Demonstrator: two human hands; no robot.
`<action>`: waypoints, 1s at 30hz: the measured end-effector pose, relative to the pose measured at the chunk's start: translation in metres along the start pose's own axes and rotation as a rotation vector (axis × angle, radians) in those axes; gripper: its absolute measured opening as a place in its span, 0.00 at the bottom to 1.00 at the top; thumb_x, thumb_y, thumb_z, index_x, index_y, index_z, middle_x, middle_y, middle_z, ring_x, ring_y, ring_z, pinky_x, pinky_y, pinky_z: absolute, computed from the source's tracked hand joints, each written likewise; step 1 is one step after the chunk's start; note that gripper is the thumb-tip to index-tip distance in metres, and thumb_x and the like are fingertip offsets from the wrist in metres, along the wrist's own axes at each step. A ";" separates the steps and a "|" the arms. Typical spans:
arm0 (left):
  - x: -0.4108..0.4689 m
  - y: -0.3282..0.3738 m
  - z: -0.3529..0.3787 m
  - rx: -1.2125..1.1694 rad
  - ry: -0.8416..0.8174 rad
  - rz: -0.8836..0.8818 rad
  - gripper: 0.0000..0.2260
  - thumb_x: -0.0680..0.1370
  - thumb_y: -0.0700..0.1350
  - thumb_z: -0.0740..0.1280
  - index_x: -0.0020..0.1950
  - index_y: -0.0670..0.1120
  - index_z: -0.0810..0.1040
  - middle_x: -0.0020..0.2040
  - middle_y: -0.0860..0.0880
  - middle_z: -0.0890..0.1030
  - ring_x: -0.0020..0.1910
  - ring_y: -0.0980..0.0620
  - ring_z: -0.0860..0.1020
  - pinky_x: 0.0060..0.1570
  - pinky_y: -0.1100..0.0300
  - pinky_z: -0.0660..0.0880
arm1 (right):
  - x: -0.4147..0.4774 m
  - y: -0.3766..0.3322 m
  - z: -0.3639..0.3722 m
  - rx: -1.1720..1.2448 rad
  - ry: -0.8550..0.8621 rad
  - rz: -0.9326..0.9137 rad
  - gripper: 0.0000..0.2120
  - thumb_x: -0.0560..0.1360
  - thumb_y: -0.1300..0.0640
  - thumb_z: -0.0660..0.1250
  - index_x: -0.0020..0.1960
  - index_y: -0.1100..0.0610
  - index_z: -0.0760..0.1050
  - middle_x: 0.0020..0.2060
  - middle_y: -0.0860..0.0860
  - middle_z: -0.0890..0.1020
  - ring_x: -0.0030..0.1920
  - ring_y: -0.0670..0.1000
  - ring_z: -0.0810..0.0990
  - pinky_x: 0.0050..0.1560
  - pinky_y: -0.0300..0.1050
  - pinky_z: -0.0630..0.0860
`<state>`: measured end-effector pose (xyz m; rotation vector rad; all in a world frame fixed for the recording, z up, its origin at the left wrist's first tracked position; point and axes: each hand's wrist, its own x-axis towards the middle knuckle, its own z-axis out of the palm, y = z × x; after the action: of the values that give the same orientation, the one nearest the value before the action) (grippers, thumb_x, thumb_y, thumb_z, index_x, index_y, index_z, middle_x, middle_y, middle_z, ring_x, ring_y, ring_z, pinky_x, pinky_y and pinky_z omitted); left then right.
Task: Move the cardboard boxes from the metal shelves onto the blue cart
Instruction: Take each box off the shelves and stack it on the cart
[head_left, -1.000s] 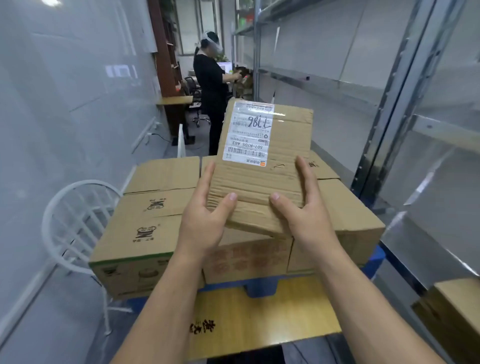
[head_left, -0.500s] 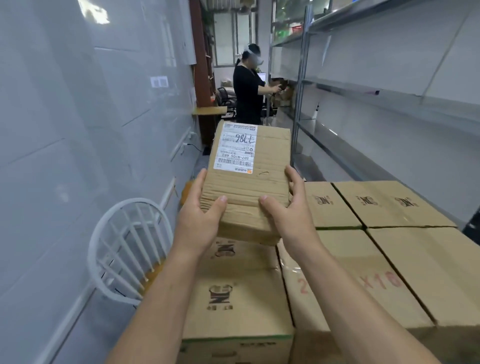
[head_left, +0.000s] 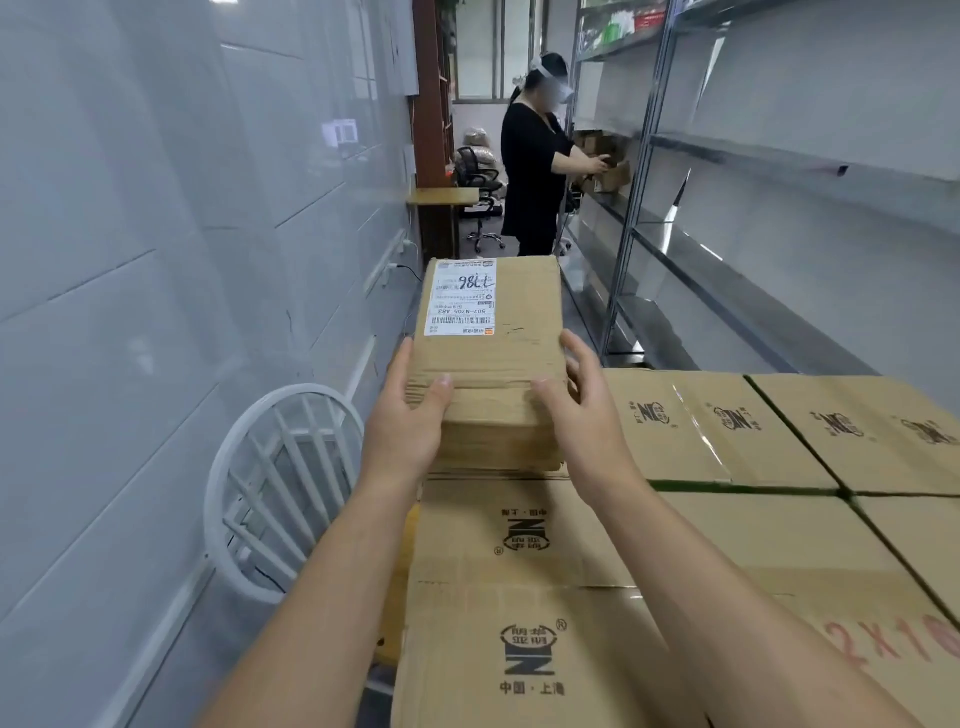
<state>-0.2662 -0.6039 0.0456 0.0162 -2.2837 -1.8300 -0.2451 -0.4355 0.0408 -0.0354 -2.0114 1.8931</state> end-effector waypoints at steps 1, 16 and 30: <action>0.003 -0.002 0.001 0.000 -0.003 -0.005 0.28 0.81 0.53 0.65 0.78 0.61 0.59 0.74 0.58 0.68 0.67 0.58 0.69 0.62 0.60 0.65 | 0.003 0.003 0.002 -0.005 -0.010 0.003 0.28 0.79 0.55 0.65 0.76 0.44 0.62 0.66 0.39 0.75 0.63 0.37 0.75 0.65 0.42 0.72; 0.024 -0.026 0.006 0.049 -0.035 -0.070 0.28 0.78 0.57 0.67 0.77 0.61 0.62 0.66 0.58 0.73 0.62 0.56 0.73 0.62 0.56 0.71 | 0.021 0.026 0.010 -0.040 -0.011 0.168 0.29 0.80 0.56 0.65 0.77 0.43 0.61 0.44 0.16 0.72 0.48 0.20 0.71 0.57 0.30 0.69; 0.028 -0.028 0.008 0.115 -0.047 -0.099 0.28 0.77 0.62 0.67 0.76 0.62 0.64 0.60 0.58 0.72 0.59 0.54 0.72 0.60 0.55 0.72 | 0.029 0.039 0.008 -0.069 -0.003 0.195 0.26 0.79 0.52 0.65 0.75 0.42 0.64 0.54 0.30 0.74 0.56 0.33 0.75 0.59 0.37 0.72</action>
<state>-0.2982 -0.6064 0.0215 0.1079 -2.4592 -1.7597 -0.2834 -0.4317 0.0106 -0.2558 -2.1427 1.9377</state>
